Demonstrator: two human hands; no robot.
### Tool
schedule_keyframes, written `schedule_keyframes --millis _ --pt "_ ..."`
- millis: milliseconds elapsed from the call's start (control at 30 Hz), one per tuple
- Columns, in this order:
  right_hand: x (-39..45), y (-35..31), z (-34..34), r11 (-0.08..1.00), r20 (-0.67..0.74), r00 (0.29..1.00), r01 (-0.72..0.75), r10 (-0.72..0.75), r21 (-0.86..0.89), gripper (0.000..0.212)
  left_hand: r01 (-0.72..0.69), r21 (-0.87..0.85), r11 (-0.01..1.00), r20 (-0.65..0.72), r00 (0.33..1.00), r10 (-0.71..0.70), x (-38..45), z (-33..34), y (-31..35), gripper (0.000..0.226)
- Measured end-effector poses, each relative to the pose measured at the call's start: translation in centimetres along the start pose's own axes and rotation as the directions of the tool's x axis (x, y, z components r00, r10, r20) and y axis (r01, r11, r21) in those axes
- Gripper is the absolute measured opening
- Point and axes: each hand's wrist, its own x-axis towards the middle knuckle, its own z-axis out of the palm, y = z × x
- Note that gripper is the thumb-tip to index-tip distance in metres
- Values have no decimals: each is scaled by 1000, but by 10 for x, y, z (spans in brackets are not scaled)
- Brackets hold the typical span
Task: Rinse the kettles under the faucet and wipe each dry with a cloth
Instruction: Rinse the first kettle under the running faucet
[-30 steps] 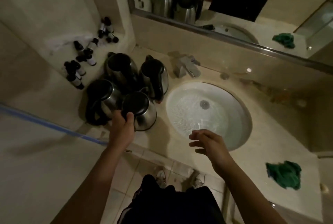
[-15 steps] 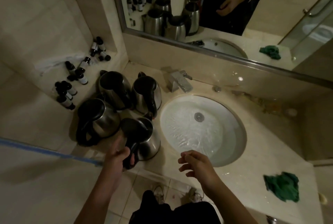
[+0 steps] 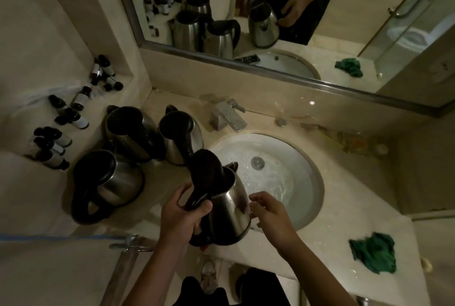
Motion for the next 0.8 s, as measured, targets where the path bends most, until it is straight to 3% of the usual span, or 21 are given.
schedule_keyframes --millis 200,400,467,633,733,800 --pt "84 -43 -37 991 -27 997 68 -72 -111 34 61 -12 998 -9 998 -61 40 37 16 56" --pt "237 -119 -21 995 24 1000 -1 -2 99 32 38 43 998 -51 998 -36 71 67 19 71" --pt "274 -129 -5 999 22 1000 13 -14 41 31 30 45 999 -81 996 -26 78 73 16 75" --pt "339 -124 7 951 14 995 103 -104 -291 11 4 37 999 -95 995 0 92 83 8 66" --pt "362 -123 2 965 56 994 105 -94 -242 8 49 31 998 -112 993 -45 102 85 1 70" --pt "366 -122 -4 984 81 994 81 -69 -157 27 90 13 996 -105 991 -88 110 84 -4 71"
